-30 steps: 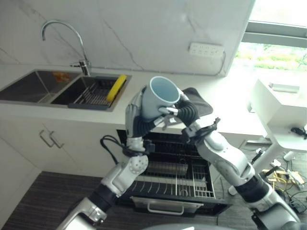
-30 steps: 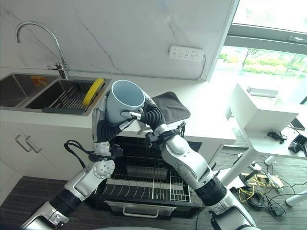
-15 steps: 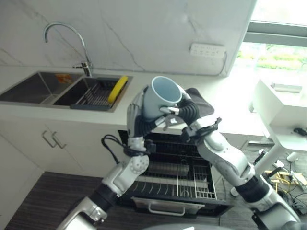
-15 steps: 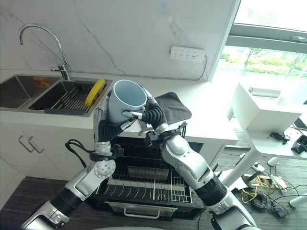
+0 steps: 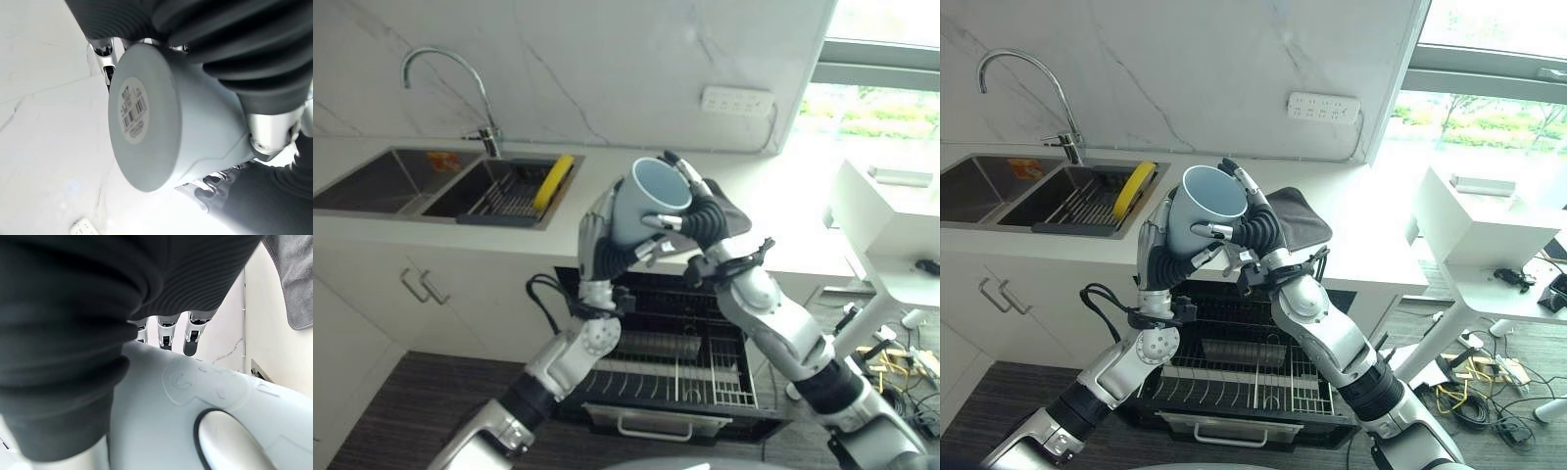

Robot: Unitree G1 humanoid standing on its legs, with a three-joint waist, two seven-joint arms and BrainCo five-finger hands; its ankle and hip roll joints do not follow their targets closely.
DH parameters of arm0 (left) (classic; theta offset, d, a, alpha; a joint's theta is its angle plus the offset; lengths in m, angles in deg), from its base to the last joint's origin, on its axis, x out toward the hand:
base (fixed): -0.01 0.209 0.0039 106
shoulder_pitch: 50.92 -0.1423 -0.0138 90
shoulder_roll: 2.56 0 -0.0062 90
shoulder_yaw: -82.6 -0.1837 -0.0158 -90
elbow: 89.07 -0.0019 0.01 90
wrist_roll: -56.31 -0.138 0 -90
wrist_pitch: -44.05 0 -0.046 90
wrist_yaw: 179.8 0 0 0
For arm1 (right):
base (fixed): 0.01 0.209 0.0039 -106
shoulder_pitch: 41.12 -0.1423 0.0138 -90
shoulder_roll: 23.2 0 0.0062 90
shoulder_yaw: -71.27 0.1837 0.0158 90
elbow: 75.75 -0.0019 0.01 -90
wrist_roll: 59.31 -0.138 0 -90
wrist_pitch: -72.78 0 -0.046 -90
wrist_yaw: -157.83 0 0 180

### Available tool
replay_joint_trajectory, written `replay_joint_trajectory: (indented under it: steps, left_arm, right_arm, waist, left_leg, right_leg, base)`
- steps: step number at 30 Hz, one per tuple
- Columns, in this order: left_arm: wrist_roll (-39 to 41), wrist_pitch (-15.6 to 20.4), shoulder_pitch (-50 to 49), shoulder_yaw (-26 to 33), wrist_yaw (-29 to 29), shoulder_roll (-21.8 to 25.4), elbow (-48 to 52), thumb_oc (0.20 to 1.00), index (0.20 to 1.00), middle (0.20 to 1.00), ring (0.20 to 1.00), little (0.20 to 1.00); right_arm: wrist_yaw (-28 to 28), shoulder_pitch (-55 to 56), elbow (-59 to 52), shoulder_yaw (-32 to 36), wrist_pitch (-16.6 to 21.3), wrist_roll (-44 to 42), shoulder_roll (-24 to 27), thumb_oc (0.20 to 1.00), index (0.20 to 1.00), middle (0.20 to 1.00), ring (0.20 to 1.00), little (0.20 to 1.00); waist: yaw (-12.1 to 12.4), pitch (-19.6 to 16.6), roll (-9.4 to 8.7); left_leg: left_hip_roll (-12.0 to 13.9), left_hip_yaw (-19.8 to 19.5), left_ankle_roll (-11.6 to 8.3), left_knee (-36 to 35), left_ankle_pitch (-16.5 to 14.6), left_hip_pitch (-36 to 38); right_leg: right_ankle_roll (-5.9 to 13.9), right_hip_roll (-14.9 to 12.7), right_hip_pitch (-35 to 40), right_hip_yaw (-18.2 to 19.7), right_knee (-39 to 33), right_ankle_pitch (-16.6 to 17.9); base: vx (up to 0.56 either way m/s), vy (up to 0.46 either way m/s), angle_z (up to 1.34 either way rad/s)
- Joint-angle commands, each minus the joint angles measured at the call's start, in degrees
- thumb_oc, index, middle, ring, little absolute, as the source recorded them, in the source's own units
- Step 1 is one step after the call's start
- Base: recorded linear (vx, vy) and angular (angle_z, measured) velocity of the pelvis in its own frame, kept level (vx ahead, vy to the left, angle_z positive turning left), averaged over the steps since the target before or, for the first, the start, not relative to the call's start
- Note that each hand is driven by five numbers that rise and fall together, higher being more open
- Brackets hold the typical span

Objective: Place the dishes in the dishwasher.

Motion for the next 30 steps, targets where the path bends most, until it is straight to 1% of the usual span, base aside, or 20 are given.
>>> replay_joint_trajectory:
  steps: [1,6,10,13,22,30]
  left_arm:
    - [-3.4,4.2,6.6,-6.5,-1.3,0.6,-2.6,0.200,0.200,0.200,0.200,0.200]
    - [-3.1,4.4,7.1,-6.5,-0.8,0.7,-2.1,0.200,0.200,0.200,0.200,0.200]
    - [-2.6,5.2,7.2,-6.2,0.0,0.6,-2.0,0.200,0.200,0.200,0.200,0.200]
    - [-4.1,6.3,7.0,-6.0,0.9,0.6,-1.2,0.200,0.200,0.200,0.200,0.200]
    - [-5.4,6.2,7.7,-6.4,1.4,0.8,-0.8,0.200,0.200,0.200,0.200,0.200]
    - [-6.2,6.0,8.0,-6.7,1.6,0.6,-0.8,0.200,0.200,0.200,0.200,0.200]
  right_arm:
    - [-0.2,-10.6,-2.8,2.0,3.6,1.4,-3.4,1.000,1.000,1.000,1.000,1.000]
    - [-0.8,-10.5,-2.5,1.1,2.8,0.2,-3.7,1.000,1.000,1.000,1.000,1.000]
    - [-1.8,-10.2,-1.7,0.5,2.1,-5.9,-4.1,1.000,1.000,1.000,1.000,1.000]
    - [-2.3,-9.0,-0.7,-0.1,2.6,-9.2,-4.5,1.000,1.000,1.000,1.000,1.000]
    - [-4.1,-8.4,0.3,-0.4,2.7,-10.2,-4.9,1.000,1.000,1.000,1.000,1.000]
    - [-4.3,-8.3,0.2,-0.5,2.8,-10.6,-5.2,1.000,1.000,1.000,1.000,1.000]
  waist:
    - [1.0,1.6,-2.52]
    - [1.0,1.6,-2.62]
    - [1.1,1.7,-2.77]
    - [1.1,1.7,-2.96]
    - [0.9,1.7,-3.12]
    - [0.9,1.7,-3.19]
  left_leg:
    - [-0.9,0.9,1.15,0.7,-5.4,2.4]
    - [-0.9,0.9,1.11,0.7,-5.4,2.5]
    - [-0.8,0.9,1.05,0.7,-5.4,2.5]
    - [-0.8,0.9,1.04,0.7,-5.4,2.5]
    - [-0.8,1.0,1.13,0.7,-5.4,2.5]
    - [-0.8,1.0,1.19,0.7,-5.4,2.5]
  right_leg:
    - [3.74,-3.4,2.8,0.0,0.1,-3.1]
    - [3.77,-3.4,2.9,0.0,0.1,-3.0]
    - [3.74,-3.4,2.9,-0.1,0.1,-3.0]
    - [3.80,-3.4,2.9,-0.2,0.1,-2.9]
    - [3.84,-3.4,2.8,0.0,0.1,-2.8]
    - [3.91,-3.5,2.8,0.0,0.1,-2.7]
  base:
    - [0.00,0.000,0.00]
    - [0.00,0.000,0.00]
    - [0.00,0.000,0.00]
    - [0.00,0.000,0.00]
    - [0.00,0.000,0.00]
    - [0.00,0.000,0.00]
